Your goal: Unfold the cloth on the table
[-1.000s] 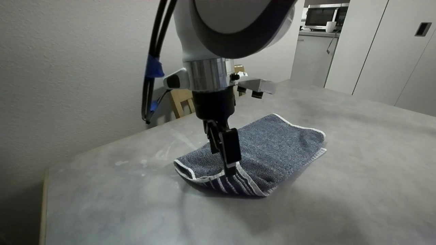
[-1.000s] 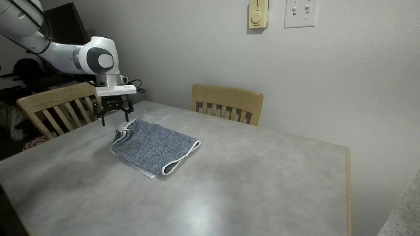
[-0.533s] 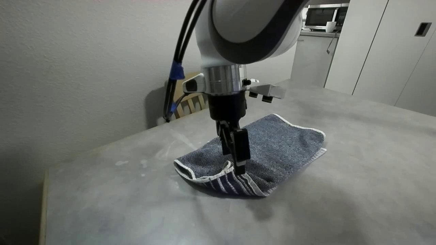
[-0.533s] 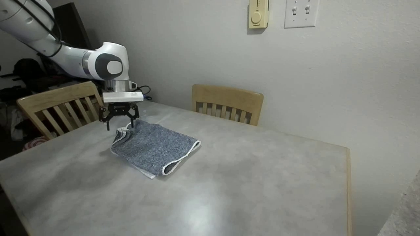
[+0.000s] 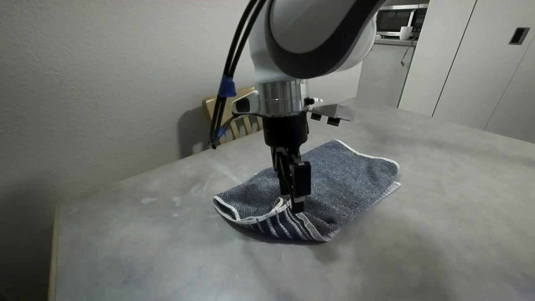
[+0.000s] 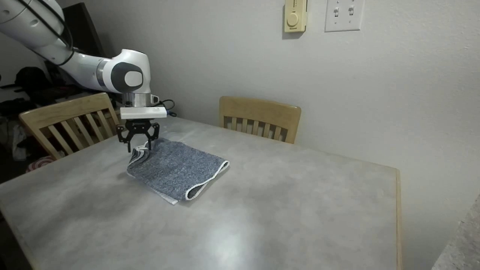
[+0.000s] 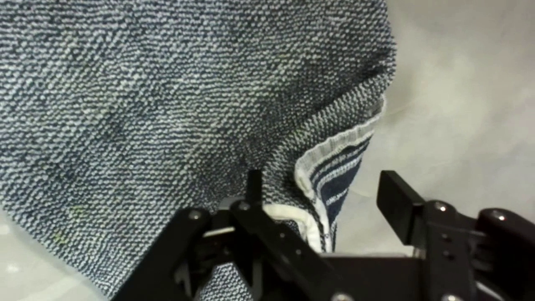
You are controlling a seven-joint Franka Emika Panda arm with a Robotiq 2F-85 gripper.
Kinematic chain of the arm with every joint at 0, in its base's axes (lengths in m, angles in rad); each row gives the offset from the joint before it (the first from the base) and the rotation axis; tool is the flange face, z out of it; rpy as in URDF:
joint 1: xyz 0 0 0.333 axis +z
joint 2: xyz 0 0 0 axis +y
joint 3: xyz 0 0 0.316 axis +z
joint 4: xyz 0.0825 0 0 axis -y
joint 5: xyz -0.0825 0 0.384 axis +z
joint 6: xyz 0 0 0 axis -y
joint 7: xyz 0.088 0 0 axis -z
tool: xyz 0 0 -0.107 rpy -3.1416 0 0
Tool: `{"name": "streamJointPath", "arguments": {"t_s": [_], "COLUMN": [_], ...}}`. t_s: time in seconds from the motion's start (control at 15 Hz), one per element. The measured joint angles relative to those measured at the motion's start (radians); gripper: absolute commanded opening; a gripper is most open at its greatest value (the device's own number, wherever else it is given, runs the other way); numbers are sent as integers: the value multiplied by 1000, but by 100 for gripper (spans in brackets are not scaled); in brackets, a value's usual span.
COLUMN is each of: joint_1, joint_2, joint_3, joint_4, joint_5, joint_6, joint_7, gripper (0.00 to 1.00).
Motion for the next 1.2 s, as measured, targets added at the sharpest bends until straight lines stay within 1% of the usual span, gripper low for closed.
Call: {"name": "streamJointPath", "arguments": {"t_s": [0.07,0.13,0.33,0.4,0.93,1.2], "joint_1": [3,5,6,8,54,59], "joint_2": [-3,-6,-16,-20,-13,16], "joint_3": [0,0,-1,-4,-51,-56], "joint_4": [0,0,1,1,3,5], "joint_5": [0,0,-5,-15,-186,-197], "joint_6": [0,-1,-7,-12,-19,16], "joint_7": [0,0,0,0,-4,-9], "gripper": [35,27,6,1,0,0]}}
